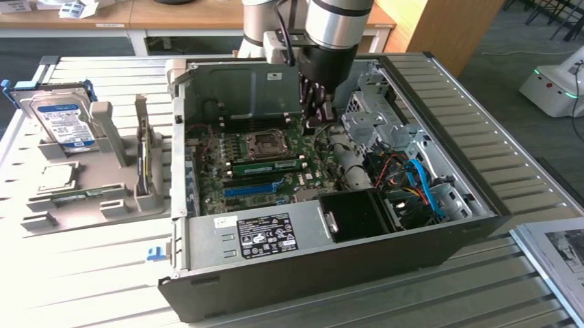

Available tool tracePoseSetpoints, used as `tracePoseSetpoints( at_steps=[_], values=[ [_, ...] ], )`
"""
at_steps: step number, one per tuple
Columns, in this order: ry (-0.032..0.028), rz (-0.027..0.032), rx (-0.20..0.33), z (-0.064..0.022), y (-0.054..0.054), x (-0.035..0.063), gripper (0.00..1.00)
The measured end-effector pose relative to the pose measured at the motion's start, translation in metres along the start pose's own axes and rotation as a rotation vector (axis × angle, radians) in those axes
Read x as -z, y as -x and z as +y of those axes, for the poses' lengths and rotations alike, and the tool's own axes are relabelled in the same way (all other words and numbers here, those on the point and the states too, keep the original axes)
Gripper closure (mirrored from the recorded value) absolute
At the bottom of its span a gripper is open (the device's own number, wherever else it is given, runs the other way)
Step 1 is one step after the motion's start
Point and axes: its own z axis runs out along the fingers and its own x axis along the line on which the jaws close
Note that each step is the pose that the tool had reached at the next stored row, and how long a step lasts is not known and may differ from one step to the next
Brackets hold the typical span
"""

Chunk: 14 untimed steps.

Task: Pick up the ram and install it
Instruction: 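Press down the ram until it locks into place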

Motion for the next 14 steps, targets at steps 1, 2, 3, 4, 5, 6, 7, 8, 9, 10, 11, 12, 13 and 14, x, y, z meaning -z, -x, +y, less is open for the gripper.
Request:
tracePoseSetpoints(
  at_steps=[1, 2, 3, 4, 5, 6, 7, 8, 9, 10, 11, 12, 13, 14],
  values=[
    [0.0, -0.0002, 0.0, 0.0, 0.0, -0.0004, 0.9],
    [0.0, -0.0002, 0.0, 0.0, 0.0, -0.0008, 0.9],
    [0.0, -0.0002, 0.0, 0.0, 0.0, -0.0012, 0.9],
    [-0.0001, -0.0001, 0.0, 0.0, 0.0, -0.0015, 0.9],
    [0.0, -0.0001, 0.0, -0.0001, 0.0, -0.002, 0.9],
    [0.0, -0.0001, 0.0, -0.0001, 0.0, -0.0024, 0.9],
    [0.0, -0.0002, 0.0, -0.0001, 0.0, -0.0028, 0.9],
    [0.0, -0.0002, 0.0, -0.0001, -0.0001, -0.0032, 0.9],
    [0.0, -0.0001, 0.0, -0.0001, -0.0001, -0.0035, 0.9],
    [0.0, -0.0001, 0.0, -0.0001, -0.0001, -0.0039, 0.9],
    [0.0, -0.0002, 0.0, -0.0001, -0.0001, -0.0043, 0.9],
    [0.0, -0.0002, 0.0, -0.0001, -0.0001, -0.0047, 0.9],
    [0.0, -0.0002, 0.0, -0.0001, -0.0001, -0.0052, 0.9],
    [0.0, -0.0001, 0.0, -0.0002, -0.0001, -0.0056, 0.9]
  ],
)
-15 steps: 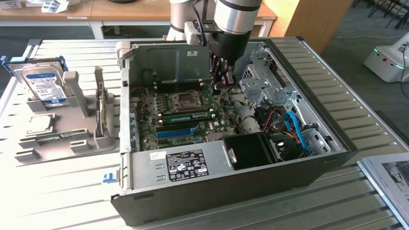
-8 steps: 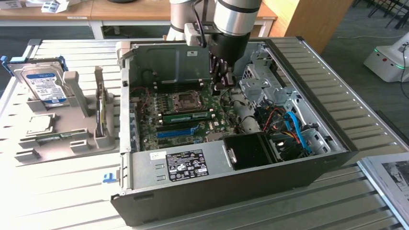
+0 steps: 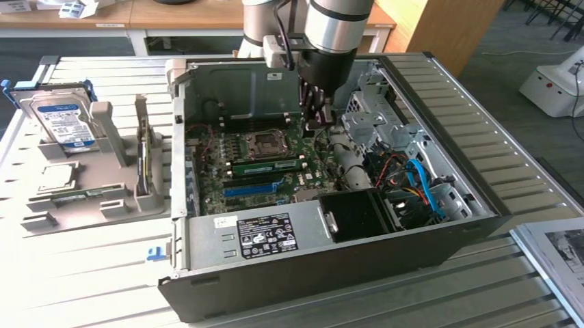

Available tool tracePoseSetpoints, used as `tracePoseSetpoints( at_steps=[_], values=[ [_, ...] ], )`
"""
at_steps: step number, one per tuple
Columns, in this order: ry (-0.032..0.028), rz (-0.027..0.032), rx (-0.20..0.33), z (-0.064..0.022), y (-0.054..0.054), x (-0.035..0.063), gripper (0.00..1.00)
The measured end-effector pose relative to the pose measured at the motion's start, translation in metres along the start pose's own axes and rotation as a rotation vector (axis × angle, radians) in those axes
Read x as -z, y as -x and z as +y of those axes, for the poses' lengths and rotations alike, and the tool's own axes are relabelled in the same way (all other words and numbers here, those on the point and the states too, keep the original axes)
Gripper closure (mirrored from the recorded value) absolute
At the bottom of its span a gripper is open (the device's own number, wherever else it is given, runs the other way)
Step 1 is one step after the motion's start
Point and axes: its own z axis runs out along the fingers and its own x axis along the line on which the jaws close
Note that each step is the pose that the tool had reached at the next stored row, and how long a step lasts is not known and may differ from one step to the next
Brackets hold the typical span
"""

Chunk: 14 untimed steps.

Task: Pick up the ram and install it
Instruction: 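Press down the ram until it locks into place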

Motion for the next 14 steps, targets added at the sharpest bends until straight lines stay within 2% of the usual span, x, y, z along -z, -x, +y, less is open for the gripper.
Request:
tracePoseSetpoints(
  at_steps=[14],
  values=[
    [0.0, 0.0, 0.0, -0.0002, -0.0002, -0.007, 0.9]
  ],
)
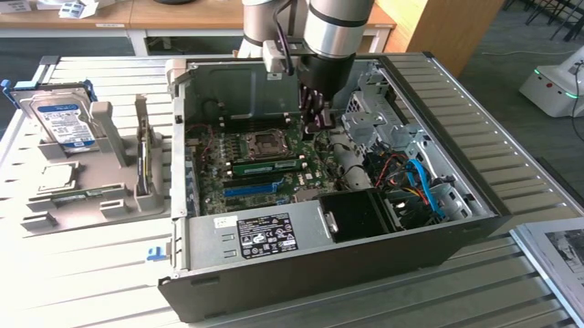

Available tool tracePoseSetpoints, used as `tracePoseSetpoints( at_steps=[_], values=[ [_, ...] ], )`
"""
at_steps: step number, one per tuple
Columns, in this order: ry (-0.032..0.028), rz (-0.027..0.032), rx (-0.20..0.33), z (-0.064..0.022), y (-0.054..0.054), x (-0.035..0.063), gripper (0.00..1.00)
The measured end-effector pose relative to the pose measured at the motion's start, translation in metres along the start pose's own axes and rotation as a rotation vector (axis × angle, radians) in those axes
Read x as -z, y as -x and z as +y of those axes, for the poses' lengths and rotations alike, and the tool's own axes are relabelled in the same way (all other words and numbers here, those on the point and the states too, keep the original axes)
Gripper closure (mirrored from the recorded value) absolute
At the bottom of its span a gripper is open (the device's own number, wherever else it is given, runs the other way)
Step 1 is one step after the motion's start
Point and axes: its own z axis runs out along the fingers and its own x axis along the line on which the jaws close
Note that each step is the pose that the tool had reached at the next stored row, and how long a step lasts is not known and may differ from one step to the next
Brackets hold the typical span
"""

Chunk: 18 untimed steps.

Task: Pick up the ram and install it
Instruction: 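Press down the ram until it locks into place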

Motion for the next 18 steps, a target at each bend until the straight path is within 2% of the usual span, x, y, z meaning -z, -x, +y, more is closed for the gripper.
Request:
tracePoseSetpoints(
  at_steps=[18],
  values=[
    [0.0, 0.0, 0.0, -0.0002, -0.0002, -0.0087, 0.9]
  ],
)
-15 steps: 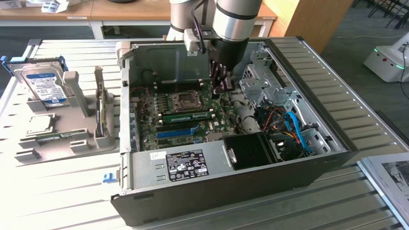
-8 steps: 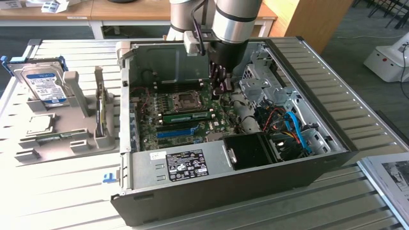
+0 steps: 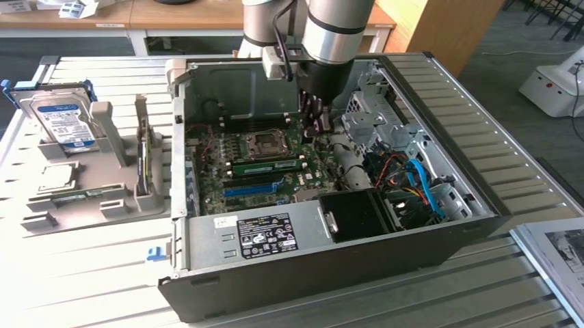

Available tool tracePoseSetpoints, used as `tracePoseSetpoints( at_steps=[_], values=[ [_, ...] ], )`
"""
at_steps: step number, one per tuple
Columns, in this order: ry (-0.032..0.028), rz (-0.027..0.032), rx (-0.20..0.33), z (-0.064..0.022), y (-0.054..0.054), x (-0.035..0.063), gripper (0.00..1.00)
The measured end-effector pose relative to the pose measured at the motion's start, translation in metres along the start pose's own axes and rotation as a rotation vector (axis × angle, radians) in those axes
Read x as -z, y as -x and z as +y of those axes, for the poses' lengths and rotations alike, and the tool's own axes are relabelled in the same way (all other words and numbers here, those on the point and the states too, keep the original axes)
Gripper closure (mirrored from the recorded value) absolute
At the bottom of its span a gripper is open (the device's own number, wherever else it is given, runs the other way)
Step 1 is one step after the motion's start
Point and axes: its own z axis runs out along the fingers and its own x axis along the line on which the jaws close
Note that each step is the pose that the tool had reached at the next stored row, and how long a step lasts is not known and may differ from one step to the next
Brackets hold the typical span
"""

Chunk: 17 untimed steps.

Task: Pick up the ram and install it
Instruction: 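Press down the ram until it locks into place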

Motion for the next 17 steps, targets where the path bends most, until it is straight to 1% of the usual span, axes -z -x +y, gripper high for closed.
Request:
tracePoseSetpoints(
  at_steps=[17],
  values=[
    [0.0, 0.0, 0.0, -0.0002, -0.0002, -0.0076, 0.9]
  ],
)
